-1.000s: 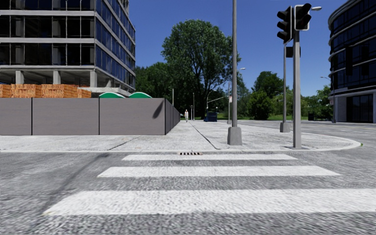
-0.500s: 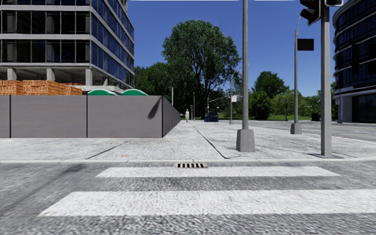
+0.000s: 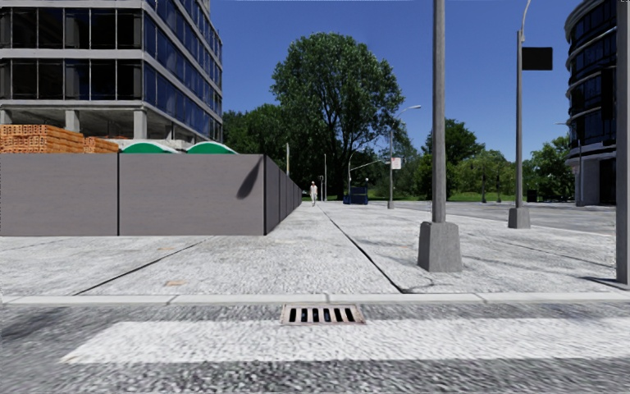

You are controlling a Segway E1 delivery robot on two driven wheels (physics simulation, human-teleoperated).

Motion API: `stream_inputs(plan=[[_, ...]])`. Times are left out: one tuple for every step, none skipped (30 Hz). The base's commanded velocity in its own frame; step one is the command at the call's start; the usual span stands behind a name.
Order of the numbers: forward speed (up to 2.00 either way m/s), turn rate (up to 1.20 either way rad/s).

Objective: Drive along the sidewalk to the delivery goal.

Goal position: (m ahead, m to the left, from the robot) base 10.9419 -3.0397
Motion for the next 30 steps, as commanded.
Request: stream_inputs(plan=[[2.00, 0.00], [2.00, 0.00], [2.00, 0.00], [2.00, 0.00], [2.00, 0.00], [2.00, 0.00], [2.00, 0.00], [2.00, 0.00], [2.00, 0.00], [2.00, 0.00], [2.00, 0.00], [2.00, 0.00], [2.00, 0.00], [2.00, 0.00], [2.00, 0.00], [2.00, 0.00], [2.00, 0.00], [2.00, 0.00], [2.00, 0.00], [2.00, 0.00], [2.00, 0.00], [2.00, 0.00], [2.00, 0.00], [2.00, 0.00], [2.00, 0.00], [1.99, 0.00], [1.90, 0.00], [1.81, -0.01], [1.78, -0.01], [1.76, -0.03]])
